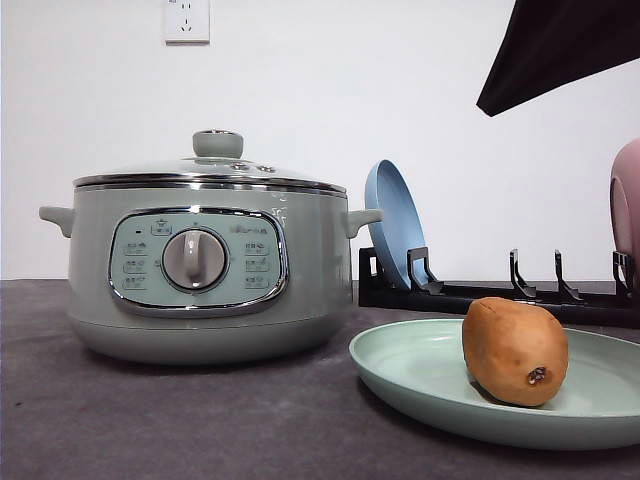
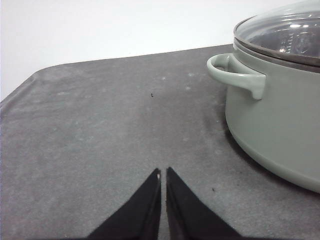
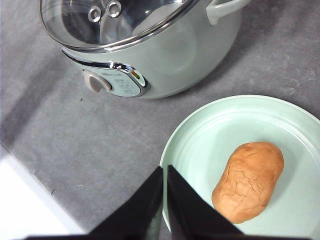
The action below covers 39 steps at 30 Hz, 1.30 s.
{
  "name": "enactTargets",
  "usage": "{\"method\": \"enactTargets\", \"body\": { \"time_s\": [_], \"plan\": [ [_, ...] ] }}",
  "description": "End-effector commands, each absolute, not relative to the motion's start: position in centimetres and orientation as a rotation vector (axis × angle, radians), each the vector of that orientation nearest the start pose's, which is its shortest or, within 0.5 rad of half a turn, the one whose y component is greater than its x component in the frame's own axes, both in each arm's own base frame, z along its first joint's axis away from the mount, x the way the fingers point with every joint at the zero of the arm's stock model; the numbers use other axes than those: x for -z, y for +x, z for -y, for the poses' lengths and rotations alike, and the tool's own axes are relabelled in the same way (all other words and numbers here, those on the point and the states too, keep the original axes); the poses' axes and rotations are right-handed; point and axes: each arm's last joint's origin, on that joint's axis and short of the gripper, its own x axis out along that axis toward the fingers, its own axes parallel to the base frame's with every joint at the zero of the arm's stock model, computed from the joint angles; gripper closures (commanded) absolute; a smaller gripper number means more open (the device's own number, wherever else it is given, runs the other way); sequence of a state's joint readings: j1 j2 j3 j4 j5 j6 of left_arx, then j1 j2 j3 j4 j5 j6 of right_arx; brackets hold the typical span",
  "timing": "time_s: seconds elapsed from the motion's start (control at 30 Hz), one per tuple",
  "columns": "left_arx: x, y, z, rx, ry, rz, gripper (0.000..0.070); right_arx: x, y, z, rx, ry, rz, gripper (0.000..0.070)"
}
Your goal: Transfer potato from steamer to green plate
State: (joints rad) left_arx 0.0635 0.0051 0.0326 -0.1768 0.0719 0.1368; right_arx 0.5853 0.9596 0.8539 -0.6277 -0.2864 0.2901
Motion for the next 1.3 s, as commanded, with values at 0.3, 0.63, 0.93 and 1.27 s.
{"method": "enactTargets", "body": {
  "time_s": [0.3, 0.63, 0.93, 1.27],
  "plan": [
    [-15.0, 9.6, -0.4, 0.013, 0.122, -0.176, 0.0684, -32.4, 14.5, -6.4, -0.490, 0.147, -0.418, 0.0700],
    [-15.0, 9.6, -0.4, 0.013, 0.122, -0.176, 0.0684, -28.8, 11.1, -1.0, -0.180, 0.120, -0.076, 0.0700],
    [-15.0, 9.5, -0.4, 0.013, 0.122, -0.176, 0.0684, -22.7, 9.7, -0.4, -0.126, 0.065, 0.076, 0.0700],
    [-15.0, 9.5, -0.4, 0.013, 0.123, -0.176, 0.0684, -18.5, 9.5, -0.4, -0.126, 0.063, 0.053, 0.0700]
  ]
}}
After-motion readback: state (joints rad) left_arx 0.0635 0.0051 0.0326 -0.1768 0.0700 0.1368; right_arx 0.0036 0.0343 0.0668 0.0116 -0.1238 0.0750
